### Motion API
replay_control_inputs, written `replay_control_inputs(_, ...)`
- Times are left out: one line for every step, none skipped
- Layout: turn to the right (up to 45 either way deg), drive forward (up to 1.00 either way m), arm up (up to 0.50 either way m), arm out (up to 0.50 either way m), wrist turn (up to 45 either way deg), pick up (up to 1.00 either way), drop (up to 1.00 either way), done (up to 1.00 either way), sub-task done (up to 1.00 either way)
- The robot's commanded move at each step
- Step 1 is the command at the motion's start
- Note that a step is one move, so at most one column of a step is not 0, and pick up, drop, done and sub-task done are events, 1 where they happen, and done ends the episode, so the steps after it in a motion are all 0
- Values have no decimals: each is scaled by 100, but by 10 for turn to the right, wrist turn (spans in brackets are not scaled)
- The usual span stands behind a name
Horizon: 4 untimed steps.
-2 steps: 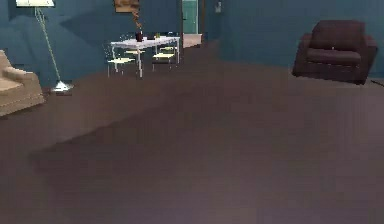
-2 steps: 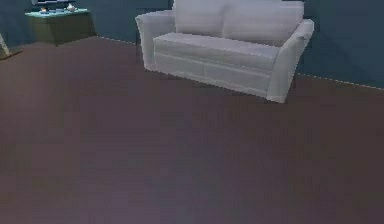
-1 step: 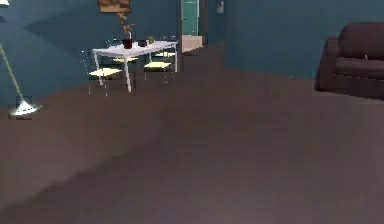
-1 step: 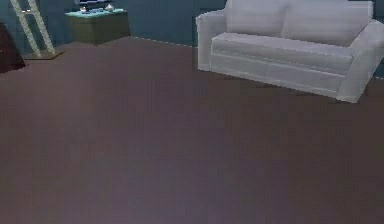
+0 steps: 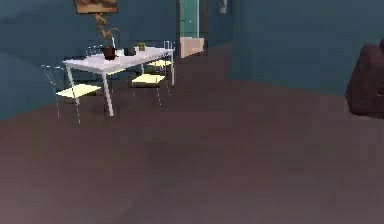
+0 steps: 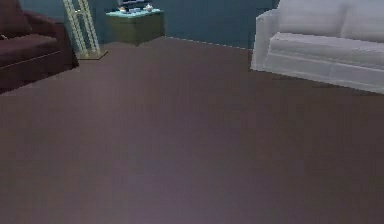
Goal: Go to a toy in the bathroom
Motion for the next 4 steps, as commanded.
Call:
replay_control_inputs(0,100,0,0,0,0,0,0,0)
replay_control_inputs(30,0,0,0,0,0,0,0,0)
replay_control_inputs(30,0,0,0,0,0,0,0,0)
replay_control_inputs(0,100,0,0,0,0,0,0,0)
